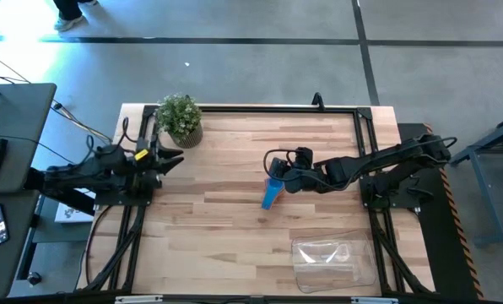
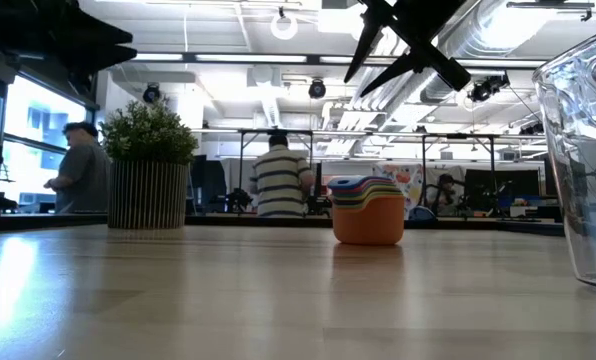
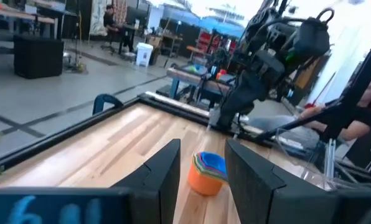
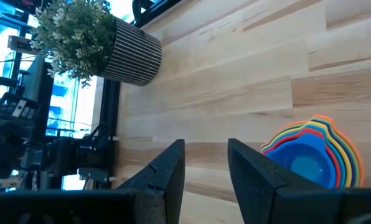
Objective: Nest measuring cups in basket
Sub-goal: Put the stacked measuring cups into the transparent bin
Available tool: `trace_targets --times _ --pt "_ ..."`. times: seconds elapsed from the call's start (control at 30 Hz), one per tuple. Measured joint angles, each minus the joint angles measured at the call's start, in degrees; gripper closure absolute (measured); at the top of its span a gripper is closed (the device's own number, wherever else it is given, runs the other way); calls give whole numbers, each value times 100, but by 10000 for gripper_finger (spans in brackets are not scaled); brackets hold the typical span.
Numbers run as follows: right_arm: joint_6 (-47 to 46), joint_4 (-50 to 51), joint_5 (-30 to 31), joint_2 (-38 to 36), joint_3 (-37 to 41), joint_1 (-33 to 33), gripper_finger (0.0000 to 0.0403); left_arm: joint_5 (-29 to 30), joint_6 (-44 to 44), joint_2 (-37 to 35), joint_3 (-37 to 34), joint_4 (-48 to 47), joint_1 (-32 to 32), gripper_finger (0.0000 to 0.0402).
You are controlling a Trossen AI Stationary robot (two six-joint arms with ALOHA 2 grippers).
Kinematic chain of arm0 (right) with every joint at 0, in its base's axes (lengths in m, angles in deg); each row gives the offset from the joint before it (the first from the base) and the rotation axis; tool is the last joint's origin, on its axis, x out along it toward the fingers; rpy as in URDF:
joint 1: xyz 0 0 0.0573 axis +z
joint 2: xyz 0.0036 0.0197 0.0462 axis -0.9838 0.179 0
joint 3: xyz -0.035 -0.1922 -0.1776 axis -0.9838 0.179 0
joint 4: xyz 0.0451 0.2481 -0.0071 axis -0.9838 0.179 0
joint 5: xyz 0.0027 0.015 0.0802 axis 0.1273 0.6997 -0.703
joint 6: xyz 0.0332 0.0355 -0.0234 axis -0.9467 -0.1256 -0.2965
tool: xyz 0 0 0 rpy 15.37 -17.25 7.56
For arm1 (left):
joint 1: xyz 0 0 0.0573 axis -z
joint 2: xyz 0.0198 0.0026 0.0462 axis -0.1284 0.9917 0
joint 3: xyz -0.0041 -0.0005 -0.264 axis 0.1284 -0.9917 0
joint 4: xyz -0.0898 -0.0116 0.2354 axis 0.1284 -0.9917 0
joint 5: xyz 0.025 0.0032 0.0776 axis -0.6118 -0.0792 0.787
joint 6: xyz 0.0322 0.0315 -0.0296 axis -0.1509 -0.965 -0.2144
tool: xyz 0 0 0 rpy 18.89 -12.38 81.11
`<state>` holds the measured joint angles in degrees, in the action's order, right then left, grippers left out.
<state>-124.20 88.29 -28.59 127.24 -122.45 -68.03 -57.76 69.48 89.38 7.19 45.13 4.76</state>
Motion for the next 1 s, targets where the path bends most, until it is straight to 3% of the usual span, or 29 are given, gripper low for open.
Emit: trace_targets --times 0.6,1.0 --pt "-2 -3 -20 0 0 -4 289 -7 -287 -3 -1057 552 0 287" --pt "58 -2 -82 0 0 -4 289 -186 -403 86 -1138 618 2 287"
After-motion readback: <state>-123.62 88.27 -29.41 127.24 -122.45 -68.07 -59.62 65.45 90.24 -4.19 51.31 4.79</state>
